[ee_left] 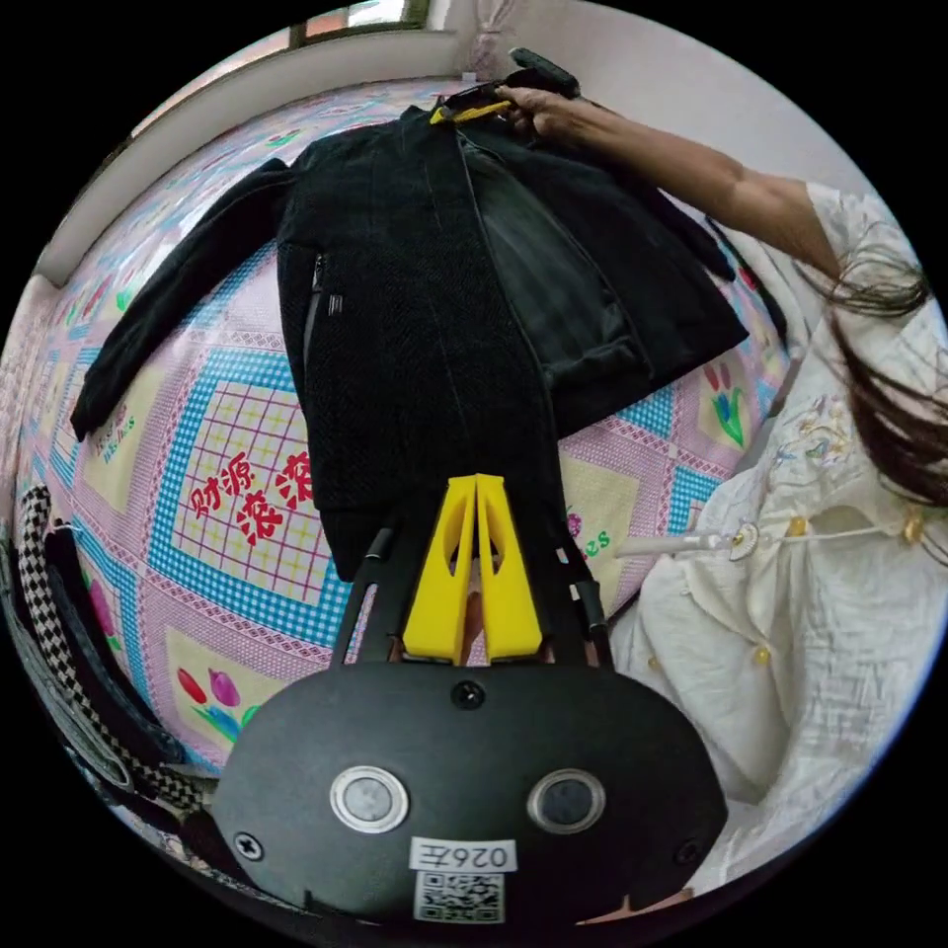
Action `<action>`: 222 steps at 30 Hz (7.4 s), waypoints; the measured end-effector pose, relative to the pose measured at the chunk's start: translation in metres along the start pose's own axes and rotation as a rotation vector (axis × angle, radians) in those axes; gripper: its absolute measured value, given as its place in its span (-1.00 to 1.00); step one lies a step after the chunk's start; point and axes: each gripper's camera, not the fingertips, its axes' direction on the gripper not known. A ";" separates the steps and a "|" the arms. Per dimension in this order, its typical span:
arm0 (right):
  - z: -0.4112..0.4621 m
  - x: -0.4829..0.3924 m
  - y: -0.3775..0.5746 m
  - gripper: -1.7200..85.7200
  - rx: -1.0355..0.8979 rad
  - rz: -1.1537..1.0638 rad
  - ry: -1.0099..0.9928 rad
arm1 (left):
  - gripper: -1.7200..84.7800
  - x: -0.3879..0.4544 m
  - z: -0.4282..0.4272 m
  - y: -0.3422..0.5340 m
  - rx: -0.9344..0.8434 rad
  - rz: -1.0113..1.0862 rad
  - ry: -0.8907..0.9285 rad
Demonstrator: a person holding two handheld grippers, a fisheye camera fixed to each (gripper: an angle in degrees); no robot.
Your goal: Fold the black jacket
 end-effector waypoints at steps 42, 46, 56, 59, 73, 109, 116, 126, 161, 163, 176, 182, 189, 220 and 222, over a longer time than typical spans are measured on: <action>0.029 -0.082 0.018 -0.99 -0.038 -0.035 -0.013 | -0.95 0.094 0.005 -0.004 -0.065 0.303 -0.409; -0.001 -0.122 -0.006 -0.99 -0.010 -0.113 0.002 | -0.96 0.068 -0.040 -0.018 0.109 0.219 -0.153; -0.012 -0.140 -0.048 -0.99 -0.073 -0.108 0.156 | -0.96 0.066 0.000 -0.046 -0.023 0.317 0.000; 0.000 -0.119 -0.045 -0.99 -0.072 -0.031 0.088 | -0.96 0.044 0.000 -0.049 -0.080 0.315 0.038; -0.025 -0.166 -0.031 -0.89 0.032 -0.004 0.221 | -0.98 -0.113 -0.144 -0.001 0.189 -0.060 0.564; -0.490 -0.489 0.311 -0.95 0.798 -0.140 0.289 | -0.94 -0.109 -0.404 0.088 1.262 0.322 0.774; -0.347 -0.338 0.280 -0.68 0.353 0.374 0.073 | -0.57 -0.156 -0.294 0.098 0.590 -0.273 0.162; -0.297 -0.275 0.176 -0.75 0.311 0.492 -0.020 | -0.52 -0.151 -0.178 0.028 0.234 -0.281 0.103; -0.226 -0.344 0.187 -0.82 0.130 0.060 0.031 | -0.55 -0.070 -0.173 -0.052 0.411 -0.070 0.068; -0.213 -0.345 0.171 -0.83 0.150 0.041 -0.011 | -0.58 -0.072 -0.153 -0.105 0.376 -0.015 0.050; -0.093 -0.318 0.056 -0.79 0.104 0.051 -0.037 | -0.54 -0.079 -0.037 -0.321 0.202 0.125 -0.178; -0.053 -0.309 0.069 -0.77 0.059 0.088 0.042 | -0.45 -0.049 0.052 -0.360 -0.069 0.283 -0.376; -0.044 -0.309 0.099 -0.83 0.035 0.083 0.058 | -0.97 -0.045 0.086 -0.355 -0.097 0.322 -0.341; -0.133 -0.247 0.116 -0.99 0.025 0.082 -0.126 | -0.98 -0.091 0.077 -0.332 0.016 0.341 -0.314; -0.147 -0.251 0.110 -0.99 0.048 0.064 -0.129 | -0.98 -0.099 0.062 -0.332 0.078 0.302 -0.286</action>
